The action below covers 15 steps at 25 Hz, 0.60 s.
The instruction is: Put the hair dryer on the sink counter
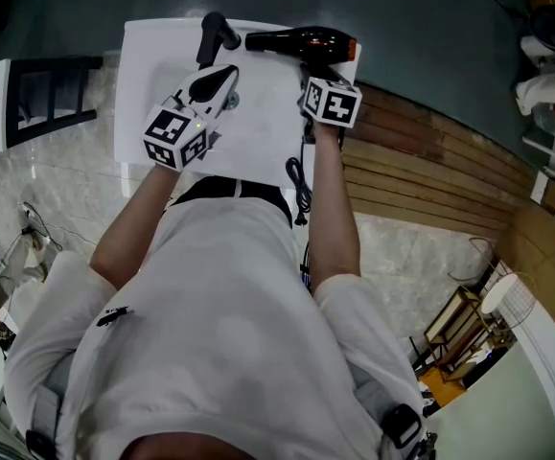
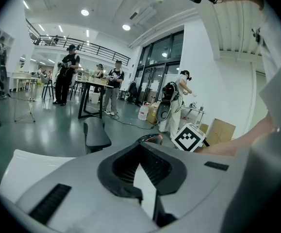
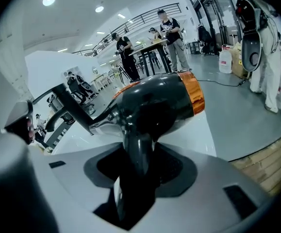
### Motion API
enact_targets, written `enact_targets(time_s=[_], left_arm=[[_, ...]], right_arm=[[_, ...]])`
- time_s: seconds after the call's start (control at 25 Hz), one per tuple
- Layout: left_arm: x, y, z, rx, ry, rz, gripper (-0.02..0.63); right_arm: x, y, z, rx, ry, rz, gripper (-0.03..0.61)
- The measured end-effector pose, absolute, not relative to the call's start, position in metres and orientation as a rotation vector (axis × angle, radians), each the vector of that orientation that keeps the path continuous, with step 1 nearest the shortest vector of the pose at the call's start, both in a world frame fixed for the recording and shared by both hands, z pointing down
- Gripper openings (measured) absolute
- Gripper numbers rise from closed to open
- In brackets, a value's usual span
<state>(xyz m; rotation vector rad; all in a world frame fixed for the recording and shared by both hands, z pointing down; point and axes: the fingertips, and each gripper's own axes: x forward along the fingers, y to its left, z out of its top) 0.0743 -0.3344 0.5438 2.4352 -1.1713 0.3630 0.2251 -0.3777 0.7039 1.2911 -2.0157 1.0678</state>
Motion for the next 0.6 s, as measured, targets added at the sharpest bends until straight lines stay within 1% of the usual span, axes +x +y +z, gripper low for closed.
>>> enact_targets(time_s=[0.28, 0.6], left_arm=[[0.0727, -0.3350, 0.5436, 2.437, -1.164, 0.368, 0.003], [0.0703, -0.3362, 0.5409, 2.446, -1.158, 0.362, 0.003]], right_arm=[[0.2275, -0.3779, 0.7083, 1.291, -1.980, 1.061, 0.175], [0.2313, -0.3760, 0.7125, 1.271, -1.901, 0.966, 0.175]])
